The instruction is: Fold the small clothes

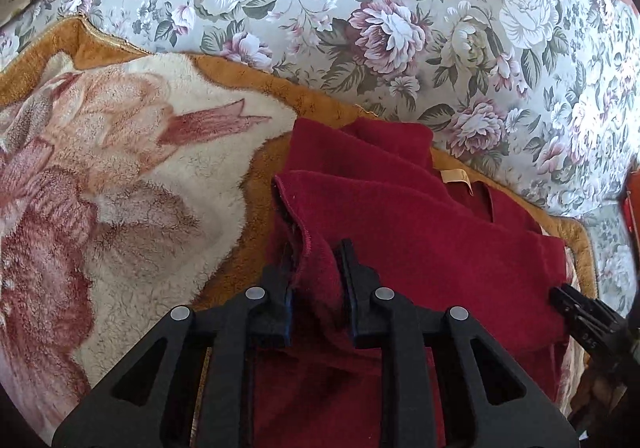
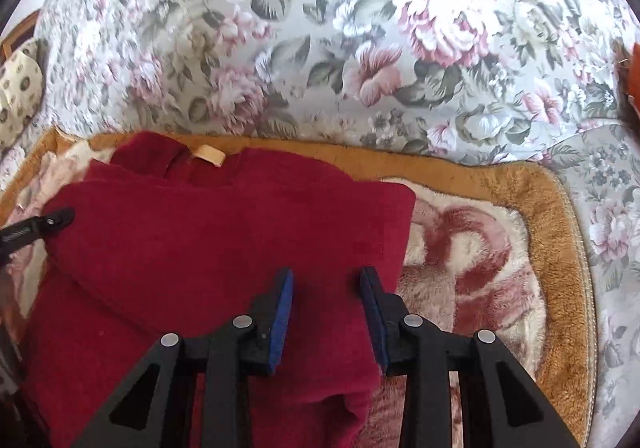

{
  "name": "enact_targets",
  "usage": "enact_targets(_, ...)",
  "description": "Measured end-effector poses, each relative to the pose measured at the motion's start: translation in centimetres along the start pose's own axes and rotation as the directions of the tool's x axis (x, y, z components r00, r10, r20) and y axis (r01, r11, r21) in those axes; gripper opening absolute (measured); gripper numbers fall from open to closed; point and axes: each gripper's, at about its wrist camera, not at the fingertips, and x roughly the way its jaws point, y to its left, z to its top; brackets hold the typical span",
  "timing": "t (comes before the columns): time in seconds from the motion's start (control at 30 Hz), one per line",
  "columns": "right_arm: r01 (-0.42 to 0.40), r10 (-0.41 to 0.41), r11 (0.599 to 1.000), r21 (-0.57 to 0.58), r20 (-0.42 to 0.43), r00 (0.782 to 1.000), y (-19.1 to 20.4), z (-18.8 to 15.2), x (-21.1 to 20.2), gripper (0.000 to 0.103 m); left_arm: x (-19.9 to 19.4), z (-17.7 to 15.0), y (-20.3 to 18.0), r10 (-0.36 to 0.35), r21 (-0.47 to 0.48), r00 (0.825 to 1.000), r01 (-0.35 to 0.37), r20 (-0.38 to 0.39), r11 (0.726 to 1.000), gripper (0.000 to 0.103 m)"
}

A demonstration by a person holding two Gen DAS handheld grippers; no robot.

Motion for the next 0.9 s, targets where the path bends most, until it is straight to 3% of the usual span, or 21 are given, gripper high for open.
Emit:
enact_targets(0.13,0.03,-0.029,0.999,-0.031,0.019,0.999,0.9,0.4,-1.8,0.034,-0.9,-0.1,0.1,0.004,0.008,1.0,-0.004,0.006,1.0,0.031)
enact_targets(0.2,0.011,-0.01,0.999,-0.036,0.044,0.999,1.0,-0.1,-3.6,0.034,-1.7,-0.3,0.2,-0.006,0.0,1.0,0.006,0.012,1.0,0.047)
enact_targets(0.27,-0.021,0.023,0.999,-0.035,0.052,0.998,1.0,-1.2,-4.6,0.034,-2.2,-0.5,0.3,-0.033,-0.007,0.999,0.033,0.022,0.999,0.052)
enact_targets(0.43,-0.007,0.008,1.0,0.014,-0.006,1.0,0.6,-3.3,-2.1,0.034,-0.5,-0.8,0.0,0.019,0.024,1.0,-0.018,-0.022,1.0,0.054)
enact_targets(0.63,-0.052,0.05,0.995,0.08,0.025,0.998,0.3,-3.7,-6.0,0.035,-1.2,-1.5,0.2,0.027,0.034,0.999,-0.027,-0.024,0.999,0.056)
enact_targets(0.8,-0.155,0.157,0.978,0.141,-0.009,0.987,-1.5,-7.4,-10.9,0.037,-5.6,-3.3,0.8,-0.061,0.006,0.997,0.062,-0.055,0.998,0.057)
enact_targets(0.83,-0.171,0.177,0.973,0.155,-0.025,0.984,-2.0,-8.4,-11.6,0.039,-6.5,-4.0,1.1,-0.09,-0.01,0.994,0.09,-0.063,0.996,0.059)
enact_targets(0.9,-0.214,0.226,0.962,0.171,-0.055,0.973,-2.5,-10.7,-12.6,0.042,-8.5,-5.8,1.9,-0.14,-0.036,0.987,0.138,-0.08,0.99,0.074)
